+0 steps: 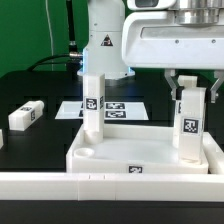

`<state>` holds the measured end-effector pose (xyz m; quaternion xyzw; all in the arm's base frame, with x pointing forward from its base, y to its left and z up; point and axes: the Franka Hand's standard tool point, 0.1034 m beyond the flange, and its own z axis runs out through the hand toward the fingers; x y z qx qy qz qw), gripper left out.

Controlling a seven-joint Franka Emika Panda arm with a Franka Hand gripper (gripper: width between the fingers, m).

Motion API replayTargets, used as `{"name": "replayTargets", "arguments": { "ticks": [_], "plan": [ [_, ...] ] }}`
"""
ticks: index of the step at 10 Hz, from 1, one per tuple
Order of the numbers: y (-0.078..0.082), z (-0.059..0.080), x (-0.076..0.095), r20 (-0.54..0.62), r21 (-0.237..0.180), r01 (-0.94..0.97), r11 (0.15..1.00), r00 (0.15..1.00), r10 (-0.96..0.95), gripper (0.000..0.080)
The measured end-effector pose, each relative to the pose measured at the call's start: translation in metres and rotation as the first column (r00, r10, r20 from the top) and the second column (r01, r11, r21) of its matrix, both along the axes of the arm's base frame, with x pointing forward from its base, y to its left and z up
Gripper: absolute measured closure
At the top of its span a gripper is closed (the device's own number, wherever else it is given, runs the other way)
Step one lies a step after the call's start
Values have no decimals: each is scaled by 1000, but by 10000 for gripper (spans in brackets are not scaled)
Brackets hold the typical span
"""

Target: Assemble desk

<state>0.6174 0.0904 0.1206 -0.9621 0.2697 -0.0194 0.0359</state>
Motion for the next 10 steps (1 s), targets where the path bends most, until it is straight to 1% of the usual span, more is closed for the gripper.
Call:
{"name": "replayTargets", "arguments": {
  "ticks": [2, 3, 5, 7, 8, 10],
  "plan": [
    [1, -1, 0, -11, 28, 165, 986, 986, -165, 509],
    [3, -1, 1, -10, 40, 277, 960, 961, -277, 509],
    [4, -1, 1, -21, 45, 377, 925, 926, -377, 509],
    [4, -1, 1, -38, 53, 507, 860, 862, -505, 509],
    [5, -1, 1, -47, 58, 572, 818, 820, -571, 509],
    [5, -2, -1, -74, 91, 738, 669, 675, -734, 509]
  ]
}}
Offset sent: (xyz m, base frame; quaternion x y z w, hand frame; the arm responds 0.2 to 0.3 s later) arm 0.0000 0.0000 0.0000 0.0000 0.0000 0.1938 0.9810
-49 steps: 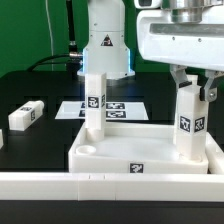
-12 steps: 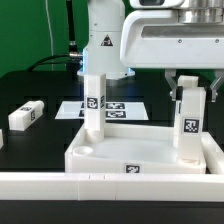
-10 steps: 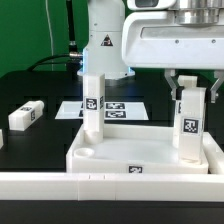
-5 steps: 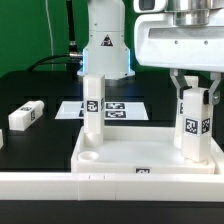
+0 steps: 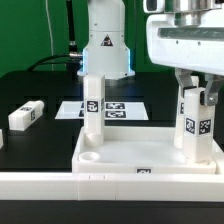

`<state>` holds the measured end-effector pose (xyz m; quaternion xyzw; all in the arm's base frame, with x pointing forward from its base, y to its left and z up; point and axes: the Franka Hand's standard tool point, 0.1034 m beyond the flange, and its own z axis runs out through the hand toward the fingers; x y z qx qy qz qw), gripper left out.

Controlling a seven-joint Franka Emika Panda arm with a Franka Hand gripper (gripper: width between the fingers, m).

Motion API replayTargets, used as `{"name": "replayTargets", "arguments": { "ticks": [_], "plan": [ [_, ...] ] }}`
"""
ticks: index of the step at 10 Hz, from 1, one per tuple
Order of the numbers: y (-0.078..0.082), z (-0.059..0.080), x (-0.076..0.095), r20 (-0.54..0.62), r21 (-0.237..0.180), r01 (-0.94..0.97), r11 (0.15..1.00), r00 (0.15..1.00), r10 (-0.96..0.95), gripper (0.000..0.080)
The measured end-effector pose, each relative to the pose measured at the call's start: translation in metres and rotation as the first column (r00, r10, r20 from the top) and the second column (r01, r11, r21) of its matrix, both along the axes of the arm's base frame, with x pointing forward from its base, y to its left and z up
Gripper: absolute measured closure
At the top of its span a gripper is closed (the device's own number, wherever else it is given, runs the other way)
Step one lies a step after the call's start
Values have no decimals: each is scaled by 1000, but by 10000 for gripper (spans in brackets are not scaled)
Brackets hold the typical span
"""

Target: Assemble desk

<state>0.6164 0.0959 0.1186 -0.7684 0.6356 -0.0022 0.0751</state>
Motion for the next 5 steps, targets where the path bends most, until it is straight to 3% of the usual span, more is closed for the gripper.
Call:
{"name": "replayTargets", "arguments": {
  "ticks": [3, 4, 5],
  "plan": [
    [7, -1, 1, 3, 73, 359, 931, 933, -360, 509],
    [7, -1, 1, 7, 71, 343, 937, 939, -344, 509],
    [7, -2, 0, 9, 69, 328, 942, 944, -330, 440]
  ]
}}
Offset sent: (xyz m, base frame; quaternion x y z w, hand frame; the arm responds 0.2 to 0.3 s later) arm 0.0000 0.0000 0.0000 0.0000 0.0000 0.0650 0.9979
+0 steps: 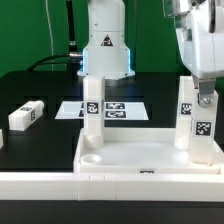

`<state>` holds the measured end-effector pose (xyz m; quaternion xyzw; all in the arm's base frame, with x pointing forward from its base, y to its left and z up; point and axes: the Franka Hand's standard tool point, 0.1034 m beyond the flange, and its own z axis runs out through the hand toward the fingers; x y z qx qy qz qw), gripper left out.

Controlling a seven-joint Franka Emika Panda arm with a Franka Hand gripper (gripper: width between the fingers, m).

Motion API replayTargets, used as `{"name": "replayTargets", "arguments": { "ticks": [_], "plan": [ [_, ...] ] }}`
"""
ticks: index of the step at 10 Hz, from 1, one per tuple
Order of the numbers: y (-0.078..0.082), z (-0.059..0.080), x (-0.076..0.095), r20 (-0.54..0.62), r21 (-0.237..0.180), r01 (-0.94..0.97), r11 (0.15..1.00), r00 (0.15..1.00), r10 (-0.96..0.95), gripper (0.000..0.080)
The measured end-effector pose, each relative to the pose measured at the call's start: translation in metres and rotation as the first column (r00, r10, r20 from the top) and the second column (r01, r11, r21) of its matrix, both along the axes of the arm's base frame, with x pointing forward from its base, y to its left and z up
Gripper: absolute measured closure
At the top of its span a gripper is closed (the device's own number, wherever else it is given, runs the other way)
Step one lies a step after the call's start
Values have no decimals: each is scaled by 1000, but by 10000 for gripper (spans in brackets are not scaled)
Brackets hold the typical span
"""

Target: Assemble desk

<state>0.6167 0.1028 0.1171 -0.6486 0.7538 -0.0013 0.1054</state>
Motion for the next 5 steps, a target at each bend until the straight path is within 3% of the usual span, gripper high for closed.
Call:
{"name": "replayTargets", "arguments": {
  "ticks": [1, 2, 5],
  "plan": [
    [0, 0, 0, 4, -6, -35, 999, 999, 35, 258],
    [1, 0, 0, 6, -17, -93, 996, 996, 93, 184],
    [1, -2, 0, 28, -59, -320, 946, 946, 322, 155]
  ]
}}
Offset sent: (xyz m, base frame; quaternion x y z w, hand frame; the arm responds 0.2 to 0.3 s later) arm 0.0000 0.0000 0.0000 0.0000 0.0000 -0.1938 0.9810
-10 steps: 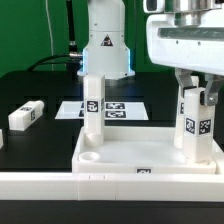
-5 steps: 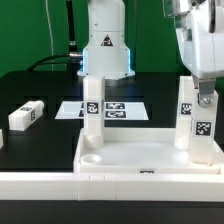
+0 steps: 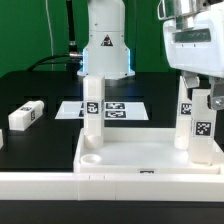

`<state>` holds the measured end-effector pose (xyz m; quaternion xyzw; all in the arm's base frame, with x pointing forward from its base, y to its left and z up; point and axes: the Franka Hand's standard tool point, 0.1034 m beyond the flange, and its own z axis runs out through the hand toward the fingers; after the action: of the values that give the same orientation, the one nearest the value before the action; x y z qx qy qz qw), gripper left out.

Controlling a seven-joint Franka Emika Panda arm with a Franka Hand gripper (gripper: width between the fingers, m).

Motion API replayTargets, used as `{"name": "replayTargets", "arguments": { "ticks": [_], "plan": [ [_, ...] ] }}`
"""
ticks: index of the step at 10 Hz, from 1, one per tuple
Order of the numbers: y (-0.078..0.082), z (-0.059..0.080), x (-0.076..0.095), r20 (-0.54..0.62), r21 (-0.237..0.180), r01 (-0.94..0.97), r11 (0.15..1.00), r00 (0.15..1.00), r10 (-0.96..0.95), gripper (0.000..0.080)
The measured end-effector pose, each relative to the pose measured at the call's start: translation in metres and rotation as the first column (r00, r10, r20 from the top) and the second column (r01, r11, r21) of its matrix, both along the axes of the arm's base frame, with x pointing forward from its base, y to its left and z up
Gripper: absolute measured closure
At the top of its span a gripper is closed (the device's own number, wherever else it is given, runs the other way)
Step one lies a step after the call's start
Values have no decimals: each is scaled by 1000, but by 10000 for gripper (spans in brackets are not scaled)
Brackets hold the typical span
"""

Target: Assemble desk

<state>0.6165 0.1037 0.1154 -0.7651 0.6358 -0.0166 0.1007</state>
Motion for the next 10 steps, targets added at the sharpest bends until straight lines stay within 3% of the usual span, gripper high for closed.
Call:
{"name": "replayTargets", "arguments": {
  "ticks": [4, 6, 10],
  "plan": [
    [-2, -2, -1, -1, -64, -323, 944, 946, 324, 150],
    [-2, -1, 2, -24, -130, -547, 827, 836, 549, 150],
    [4, 2, 9, -75, -173, -789, 590, 608, 791, 150]
  ]
}}
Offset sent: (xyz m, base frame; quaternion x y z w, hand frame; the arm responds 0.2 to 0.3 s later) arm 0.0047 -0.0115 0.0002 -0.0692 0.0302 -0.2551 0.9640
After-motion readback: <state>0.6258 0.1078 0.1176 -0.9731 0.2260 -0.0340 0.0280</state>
